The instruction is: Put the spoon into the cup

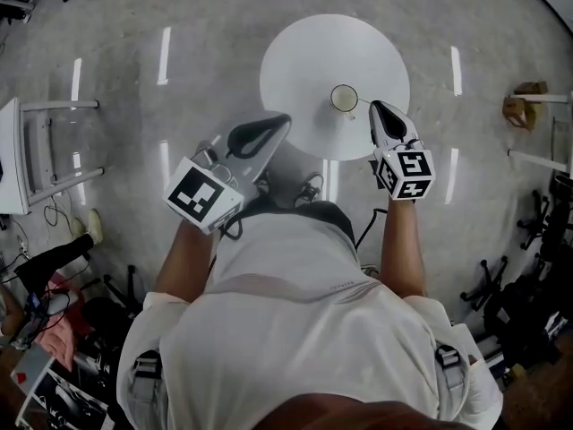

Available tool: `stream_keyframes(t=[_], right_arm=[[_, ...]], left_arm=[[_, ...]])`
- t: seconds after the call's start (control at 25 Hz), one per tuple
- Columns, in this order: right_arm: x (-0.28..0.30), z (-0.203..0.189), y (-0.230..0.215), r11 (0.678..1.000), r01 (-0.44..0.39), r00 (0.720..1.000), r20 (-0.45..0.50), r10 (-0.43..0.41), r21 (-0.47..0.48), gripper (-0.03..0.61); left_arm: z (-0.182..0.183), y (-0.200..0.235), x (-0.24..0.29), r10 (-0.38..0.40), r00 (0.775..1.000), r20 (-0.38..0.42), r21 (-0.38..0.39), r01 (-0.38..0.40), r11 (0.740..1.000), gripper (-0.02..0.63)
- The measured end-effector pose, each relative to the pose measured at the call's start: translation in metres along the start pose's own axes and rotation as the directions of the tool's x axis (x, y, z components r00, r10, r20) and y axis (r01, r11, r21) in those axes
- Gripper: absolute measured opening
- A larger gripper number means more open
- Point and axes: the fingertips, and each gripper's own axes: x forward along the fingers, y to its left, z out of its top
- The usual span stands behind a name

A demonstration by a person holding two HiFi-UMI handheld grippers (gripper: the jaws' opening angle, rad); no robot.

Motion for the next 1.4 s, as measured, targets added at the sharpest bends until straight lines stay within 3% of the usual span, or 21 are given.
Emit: stream_keyframes(t=[0.32,0.68,0.84,1.08,1.4], right_arm=[[0.055,-0.055,0.000,1.000,0.006,0.990,-0.138,-0.003,0.022,0.012],[0.078,-0.094,-0.006,1.000,0.008,0.979,-0.205,-0.003,0.026,0.012],[0.080,-0.099,-0.006,1.000,-0.008,0.977,-0.214,0.012,0.019,0.015],[0.078,-0.092,0.000,1.000,-0.025,0.981,-0.192,0.027,0.016,0.115],[0.054,-0.059,0.000,1.000,0.005,0.994,-0.108,-0.003,0.017,0.129]], left_arm=[[-0.015,0.011,-0.007,0.002,1.000,-0.021,-0.036,-0.003,0.999,0.003],[-0.018,0.006,-0.006,0.014,0.999,-0.036,-0.038,-0.015,0.999,0.003],[-0.022,0.005,-0.007,0.027,0.998,-0.058,-0.043,-0.030,0.999,0.003],[-0.018,0.002,-0.011,0.031,0.998,-0.052,-0.032,-0.033,0.999,0.003],[-0.004,-0.007,-0.012,0.010,1.000,-0.024,-0.010,-0.010,1.000,0.003]])
